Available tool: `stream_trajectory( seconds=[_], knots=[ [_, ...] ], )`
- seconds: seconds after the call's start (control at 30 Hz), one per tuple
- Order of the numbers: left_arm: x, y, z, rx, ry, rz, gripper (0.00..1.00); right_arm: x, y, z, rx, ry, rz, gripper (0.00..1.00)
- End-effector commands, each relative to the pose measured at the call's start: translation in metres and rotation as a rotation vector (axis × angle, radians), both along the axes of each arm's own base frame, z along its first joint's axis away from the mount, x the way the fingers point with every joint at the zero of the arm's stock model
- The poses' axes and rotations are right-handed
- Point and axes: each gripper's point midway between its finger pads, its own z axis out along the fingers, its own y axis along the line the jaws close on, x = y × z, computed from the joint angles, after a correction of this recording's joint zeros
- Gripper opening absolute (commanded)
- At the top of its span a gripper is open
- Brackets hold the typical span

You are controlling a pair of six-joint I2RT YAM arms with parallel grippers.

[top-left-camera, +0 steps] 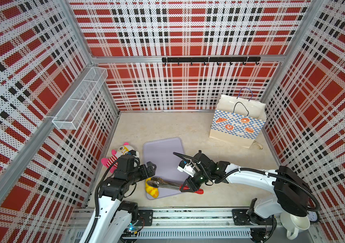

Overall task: Place the fake bread into the paper bag
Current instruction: 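Close the tongs on the yellow bun with the right gripper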

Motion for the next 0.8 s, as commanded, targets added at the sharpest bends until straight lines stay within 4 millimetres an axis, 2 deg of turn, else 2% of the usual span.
stream_trajectory(
  seconds=[0.0, 0.1, 0.37, 0.5, 0.77],
  knots=[
    [-0.002, -0.001, -0.002, 0.003, 0.0, -0.017, 0.98, 0.002, 0.002, 0.014, 0.028, -0.046, 0.003, 0.33],
    [-0.002, -0.001, -0.002, 0.002, 0.0, -0.017, 0.98, 0.004, -0.004, 0.021, 0.034, -0.082, -0.016, 0.34],
    [-0.001, -0.001, -0.001, 0.002, -0.003, -0.017, 0.98, 0.006, -0.015, 0.018, -0.013, -0.114, -0.037, 0.35],
    [-0.001, -0.001, -0.001, 0.001, -0.003, -0.016, 0.98, 0.005, -0.013, 0.012, -0.021, -0.094, -0.035, 0.35],
    [0.0, -0.002, -0.003, 0.003, 0.003, -0.021, 0.98, -0.01, -0.003, 0.0, -0.02, -0.034, 0.023, 0.35]
  ],
)
